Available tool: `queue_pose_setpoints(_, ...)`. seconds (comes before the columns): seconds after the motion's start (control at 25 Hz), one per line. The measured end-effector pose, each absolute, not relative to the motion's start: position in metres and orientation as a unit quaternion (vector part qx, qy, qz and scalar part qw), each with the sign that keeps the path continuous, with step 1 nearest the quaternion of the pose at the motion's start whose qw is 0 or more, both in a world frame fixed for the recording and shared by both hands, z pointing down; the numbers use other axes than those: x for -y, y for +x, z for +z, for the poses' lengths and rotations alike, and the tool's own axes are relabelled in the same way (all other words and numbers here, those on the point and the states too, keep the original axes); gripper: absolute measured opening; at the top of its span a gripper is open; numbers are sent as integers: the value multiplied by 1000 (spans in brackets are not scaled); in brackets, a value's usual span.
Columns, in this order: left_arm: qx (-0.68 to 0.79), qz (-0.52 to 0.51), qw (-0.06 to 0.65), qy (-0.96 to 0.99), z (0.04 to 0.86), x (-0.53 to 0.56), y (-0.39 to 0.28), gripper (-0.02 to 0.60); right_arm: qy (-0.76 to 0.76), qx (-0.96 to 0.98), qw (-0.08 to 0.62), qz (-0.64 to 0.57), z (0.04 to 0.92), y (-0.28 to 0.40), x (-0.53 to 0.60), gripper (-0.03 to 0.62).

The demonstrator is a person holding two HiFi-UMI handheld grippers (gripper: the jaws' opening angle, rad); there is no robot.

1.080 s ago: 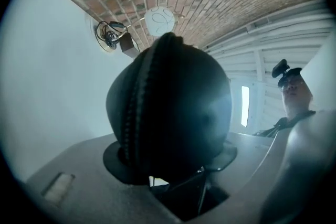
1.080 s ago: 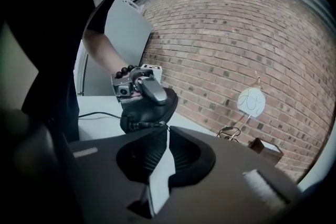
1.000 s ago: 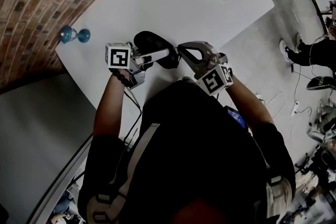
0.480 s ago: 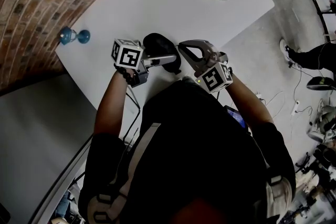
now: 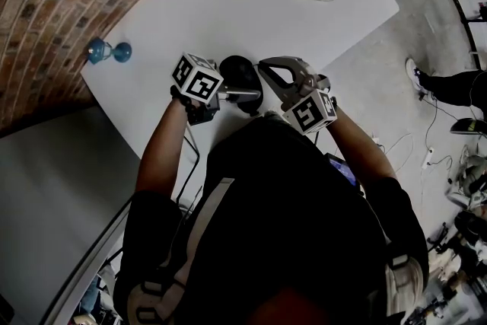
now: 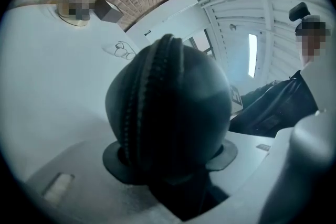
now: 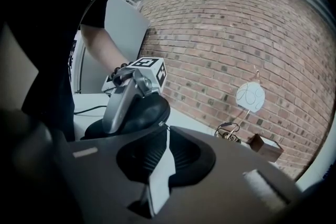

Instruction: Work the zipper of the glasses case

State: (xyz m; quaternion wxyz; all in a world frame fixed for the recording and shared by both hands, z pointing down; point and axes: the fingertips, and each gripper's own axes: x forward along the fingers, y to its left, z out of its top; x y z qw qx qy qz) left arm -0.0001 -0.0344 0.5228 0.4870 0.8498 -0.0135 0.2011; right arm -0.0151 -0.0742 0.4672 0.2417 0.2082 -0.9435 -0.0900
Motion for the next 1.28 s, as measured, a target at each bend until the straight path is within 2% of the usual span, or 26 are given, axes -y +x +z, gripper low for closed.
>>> queue_pose_setpoints(0.44,-28,297,446,844,543,14,1,259,206,944,241,-89,467,-18,75,20)
queue_pose_setpoints(1.28,-99,369,417,825,549,-9,3,261,195,946,239,-96,462,-24,72,21)
